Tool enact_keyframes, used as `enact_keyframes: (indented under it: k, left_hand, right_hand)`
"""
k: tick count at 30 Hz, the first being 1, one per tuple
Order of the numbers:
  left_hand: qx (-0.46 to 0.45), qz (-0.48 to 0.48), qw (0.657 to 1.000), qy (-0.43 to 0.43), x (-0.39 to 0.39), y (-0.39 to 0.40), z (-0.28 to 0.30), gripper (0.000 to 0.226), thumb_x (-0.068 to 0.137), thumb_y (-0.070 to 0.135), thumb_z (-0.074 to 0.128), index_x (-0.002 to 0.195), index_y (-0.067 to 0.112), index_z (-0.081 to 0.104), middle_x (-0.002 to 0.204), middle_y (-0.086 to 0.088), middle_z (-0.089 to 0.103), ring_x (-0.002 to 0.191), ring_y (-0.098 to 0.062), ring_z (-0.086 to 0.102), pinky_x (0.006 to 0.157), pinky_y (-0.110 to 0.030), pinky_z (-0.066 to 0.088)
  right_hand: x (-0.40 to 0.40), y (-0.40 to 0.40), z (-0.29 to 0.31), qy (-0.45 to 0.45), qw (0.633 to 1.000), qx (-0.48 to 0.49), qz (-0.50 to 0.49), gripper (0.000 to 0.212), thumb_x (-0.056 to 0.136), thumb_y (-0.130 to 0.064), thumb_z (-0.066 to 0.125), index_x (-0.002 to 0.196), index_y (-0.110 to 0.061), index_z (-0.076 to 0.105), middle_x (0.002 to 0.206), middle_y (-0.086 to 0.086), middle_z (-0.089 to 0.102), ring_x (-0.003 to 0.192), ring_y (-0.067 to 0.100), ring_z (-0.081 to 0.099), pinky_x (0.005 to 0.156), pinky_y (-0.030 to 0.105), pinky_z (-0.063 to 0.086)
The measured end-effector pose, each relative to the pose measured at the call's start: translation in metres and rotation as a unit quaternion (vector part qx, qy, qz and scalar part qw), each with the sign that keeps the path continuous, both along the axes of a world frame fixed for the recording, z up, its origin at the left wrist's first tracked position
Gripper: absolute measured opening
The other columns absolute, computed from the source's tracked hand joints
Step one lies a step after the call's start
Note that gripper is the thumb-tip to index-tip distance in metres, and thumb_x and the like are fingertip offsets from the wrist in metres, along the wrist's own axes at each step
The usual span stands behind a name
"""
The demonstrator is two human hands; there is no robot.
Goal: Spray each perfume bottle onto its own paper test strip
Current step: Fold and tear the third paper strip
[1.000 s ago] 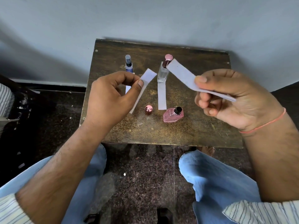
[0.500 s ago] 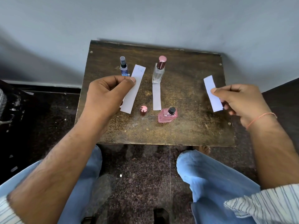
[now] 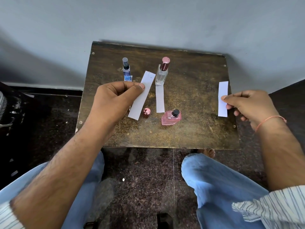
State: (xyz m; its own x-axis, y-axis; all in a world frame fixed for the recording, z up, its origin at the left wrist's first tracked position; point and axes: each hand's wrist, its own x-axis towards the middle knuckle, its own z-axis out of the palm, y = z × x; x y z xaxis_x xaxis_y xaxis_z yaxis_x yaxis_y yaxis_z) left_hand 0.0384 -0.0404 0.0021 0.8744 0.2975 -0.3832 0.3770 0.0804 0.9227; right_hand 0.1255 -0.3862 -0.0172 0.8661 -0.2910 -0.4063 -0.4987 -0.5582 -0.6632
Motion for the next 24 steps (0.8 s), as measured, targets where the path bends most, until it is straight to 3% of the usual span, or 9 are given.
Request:
enact_keyframes:
  k: [5, 7, 9, 12, 16, 18, 20, 24]
  left_hand:
    - [-0.011, 0.000, 1.000, -0.001, -0.001, -0.001, 0.002, 0.010, 0.101, 0.015, 0.073, 0.094, 0.010, 0.079, 0.051, 0.014, 0.066, 0.035, 0.003, 0.050, 0.042, -0.008, 0.038]
    - [-0.013, 0.000, 1.000, 0.000, -0.001, 0.000, 0.002, 0.010, 0.101, 0.014, 0.073, 0.093, 0.010, 0.078, 0.050, 0.015, 0.065, 0.034, 0.004, 0.050, 0.041, -0.007, 0.037]
    - [-0.017, 0.000, 1.000, 0.000, -0.001, 0.000, 0.002, 0.012, 0.102, 0.014, 0.072, 0.091, 0.012, 0.077, 0.050, 0.015, 0.065, 0.034, 0.004, 0.050, 0.041, -0.007, 0.037]
    - [-0.018, -0.002, 1.000, 0.001, -0.001, 0.001, 0.000, 0.013, 0.102, 0.015, 0.072, 0.089, 0.014, 0.077, 0.054, 0.014, 0.067, 0.035, 0.003, 0.051, 0.041, -0.007, 0.037]
    - [-0.009, -0.004, 1.000, 0.002, -0.001, 0.004, -0.003, 0.012, 0.101, 0.017, 0.073, 0.090, 0.016, 0.077, 0.058, 0.013, 0.069, 0.037, 0.003, 0.051, 0.042, -0.008, 0.037]
    - [-0.008, -0.005, 1.000, 0.002, -0.001, 0.006, -0.005, 0.011, 0.101, 0.017, 0.073, 0.092, 0.016, 0.078, 0.059, 0.013, 0.070, 0.037, 0.003, 0.051, 0.041, -0.009, 0.037]
    - [-0.006, -0.007, 1.000, 0.003, -0.001, 0.008, -0.007, 0.009, 0.101, 0.018, 0.073, 0.094, 0.015, 0.078, 0.060, 0.013, 0.070, 0.038, 0.003, 0.051, 0.042, -0.009, 0.036]
    - [-0.009, -0.010, 1.000, 0.002, -0.002, 0.009, -0.009, 0.008, 0.102, 0.017, 0.073, 0.101, 0.011, 0.078, 0.061, 0.014, 0.071, 0.039, 0.005, 0.052, 0.043, -0.007, 0.038]
  right_hand:
    - [0.001, 0.002, 0.001, -0.029, 0.999, -0.013, -0.001, 0.027, 0.089, -0.032, 0.087, 0.108, -0.022, 0.071, 0.086, 0.008, 0.077, 0.058, 0.021, 0.053, 0.052, 0.029, 0.037]
    - [0.002, 0.003, -0.001, -0.065, 0.997, -0.045, -0.002, 0.034, 0.079, -0.044, 0.089, 0.099, -0.031, 0.065, 0.095, 0.005, 0.075, 0.073, 0.026, 0.062, 0.062, 0.032, 0.047]
    - [0.002, 0.007, -0.001, -0.117, 0.991, -0.054, 0.023, 0.027, 0.081, -0.044, 0.086, 0.091, -0.034, 0.063, 0.090, -0.003, 0.071, 0.078, 0.024, 0.065, 0.075, 0.040, 0.054]
    - [0.000, 0.024, -0.001, -0.181, 0.978, -0.014, 0.100, 0.019, 0.091, -0.036, 0.083, 0.094, -0.031, 0.064, 0.076, -0.005, 0.067, 0.067, 0.012, 0.058, 0.076, 0.032, 0.047]
    - [-0.009, 0.048, 0.005, -0.209, 0.957, 0.032, 0.197, 0.016, 0.094, -0.029, 0.083, 0.104, -0.028, 0.070, 0.083, -0.009, 0.073, 0.075, 0.011, 0.064, 0.078, 0.025, 0.048]
    - [-0.013, 0.055, 0.011, -0.198, 0.944, 0.053, 0.257, 0.017, 0.095, -0.014, 0.082, 0.107, -0.020, 0.073, 0.091, 0.005, 0.076, 0.082, 0.026, 0.067, 0.078, 0.018, 0.049]
    - [-0.015, 0.057, 0.017, -0.154, 0.924, 0.103, 0.334, 0.028, 0.091, -0.003, 0.083, 0.114, -0.015, 0.072, 0.097, 0.014, 0.072, 0.087, 0.039, 0.064, 0.075, 0.020, 0.049]
    - [-0.017, 0.061, 0.020, -0.062, 0.889, 0.144, 0.430, 0.058, 0.076, -0.028, 0.096, 0.129, -0.029, 0.071, 0.112, -0.001, 0.071, 0.090, 0.034, 0.064, 0.070, 0.033, 0.052]
